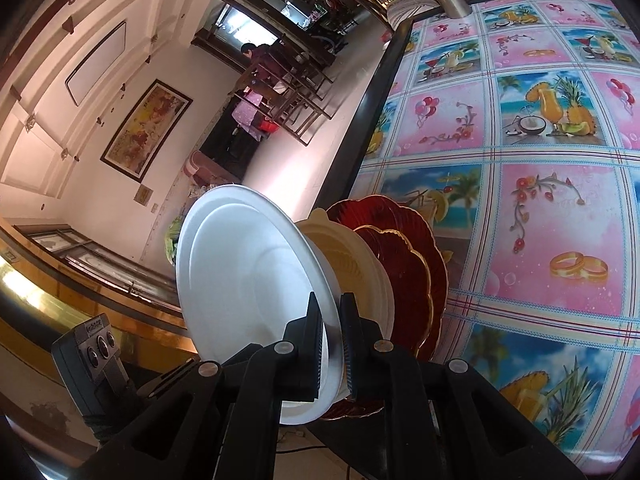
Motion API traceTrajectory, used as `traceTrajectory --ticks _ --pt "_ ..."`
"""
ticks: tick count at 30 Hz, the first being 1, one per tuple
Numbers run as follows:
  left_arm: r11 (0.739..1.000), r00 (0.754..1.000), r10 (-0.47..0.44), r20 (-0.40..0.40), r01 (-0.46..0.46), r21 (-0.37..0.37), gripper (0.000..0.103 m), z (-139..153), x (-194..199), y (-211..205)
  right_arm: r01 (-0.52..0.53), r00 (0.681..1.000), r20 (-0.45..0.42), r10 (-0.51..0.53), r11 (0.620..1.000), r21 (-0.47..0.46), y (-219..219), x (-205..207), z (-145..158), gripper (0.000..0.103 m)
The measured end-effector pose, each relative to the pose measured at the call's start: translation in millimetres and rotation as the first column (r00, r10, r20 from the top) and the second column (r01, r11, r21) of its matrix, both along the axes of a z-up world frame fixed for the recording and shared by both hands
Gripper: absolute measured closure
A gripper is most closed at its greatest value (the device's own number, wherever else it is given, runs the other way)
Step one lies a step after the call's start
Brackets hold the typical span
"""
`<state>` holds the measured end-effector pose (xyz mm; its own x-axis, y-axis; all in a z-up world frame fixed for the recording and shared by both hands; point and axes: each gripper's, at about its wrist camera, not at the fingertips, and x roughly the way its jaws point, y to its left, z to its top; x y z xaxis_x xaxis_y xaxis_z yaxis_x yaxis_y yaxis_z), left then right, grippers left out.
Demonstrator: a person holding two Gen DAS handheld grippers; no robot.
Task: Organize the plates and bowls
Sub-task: 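Lower the white bowl onto the beige bowl on the stack with both tools, then open both tools and withdraw them from the white bowl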
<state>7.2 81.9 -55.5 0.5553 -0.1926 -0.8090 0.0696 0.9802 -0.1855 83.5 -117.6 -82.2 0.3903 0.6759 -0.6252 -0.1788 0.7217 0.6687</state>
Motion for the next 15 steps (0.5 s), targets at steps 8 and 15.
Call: traceTrajectory --ticks 8,15 --pt "0.999 0.999 0.031 0.017 -0.031 -0.009 0.077 12 -10 15 -0.007 1.0 -0.005 0.007 0.999 -0.039 7 4 -7 0.092" --pt "0.996 0.996 0.083 0.045 -0.082 -0.019 0.073 18 -13 33 0.0 1.0 -0.007 0.0 0.999 -0.044 8 9 -7 0.091"
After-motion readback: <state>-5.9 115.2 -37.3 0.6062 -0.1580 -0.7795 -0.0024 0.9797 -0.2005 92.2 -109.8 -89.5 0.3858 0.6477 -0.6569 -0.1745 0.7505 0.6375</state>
